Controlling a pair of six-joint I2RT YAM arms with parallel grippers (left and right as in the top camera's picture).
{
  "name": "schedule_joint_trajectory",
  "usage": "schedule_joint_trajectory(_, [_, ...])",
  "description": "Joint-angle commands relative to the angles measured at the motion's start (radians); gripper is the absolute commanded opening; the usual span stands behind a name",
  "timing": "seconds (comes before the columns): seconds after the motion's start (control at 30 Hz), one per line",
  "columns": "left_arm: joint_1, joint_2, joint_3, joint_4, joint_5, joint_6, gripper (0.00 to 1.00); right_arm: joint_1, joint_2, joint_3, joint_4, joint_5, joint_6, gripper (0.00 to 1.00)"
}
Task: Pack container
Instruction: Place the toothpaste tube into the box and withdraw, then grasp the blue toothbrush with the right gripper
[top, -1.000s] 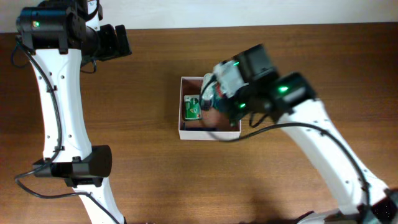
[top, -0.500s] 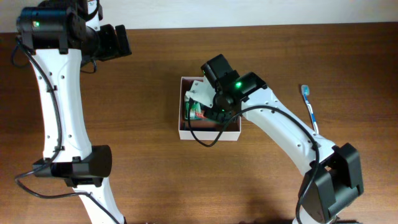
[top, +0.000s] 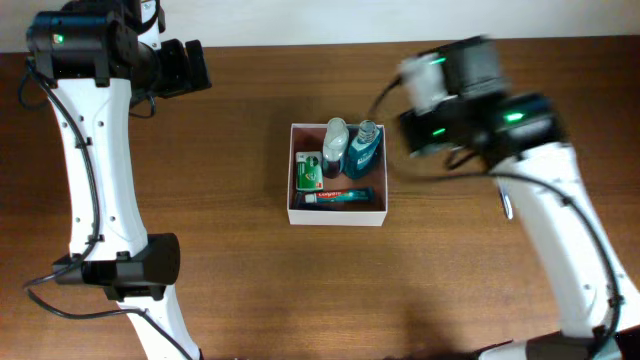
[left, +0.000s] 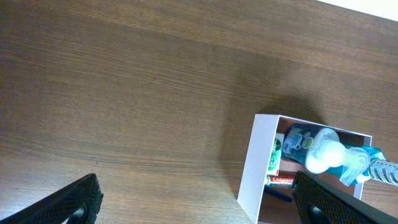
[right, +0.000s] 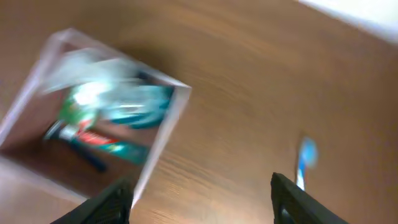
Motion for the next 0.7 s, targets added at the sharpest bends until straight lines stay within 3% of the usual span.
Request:
schedule_joint_trajectory(0.0, [0.003, -0.026, 0.016, -0.001, 0.003, 0.013, 0.99, -0.134, 0.067, -0.053, 0.0, 0.008, 0.236, 0.66])
schedule_joint_trajectory(0.13, [0.003, -0.026, 0.016, 0.0, 0.003, 0.013, 0.99, -0.248, 0.165, -0.099, 0.035, 0.009, 0.235, 0.66])
schedule_joint_trajectory(0.33, [0.003, -0.026, 0.016, 0.0, 0.003, 0.013, 0.99, -0.368, 0.343, -0.099, 0.05, 0.009, 0.222, 0.79])
schedule_joint_trajectory(0.47, [0.003, -0.026, 0.016, 0.0, 0.003, 0.013, 0.99, -0.423, 0.436, -0.099, 0.069, 0.009, 0.164, 0.79])
schedule_joint_trajectory(0.67, [0.003, -0.026, 0.016, -0.001, 0.003, 0.013, 0.99, -0.452, 0.532, -0.1, 0.087, 0.008, 0.139, 0.67])
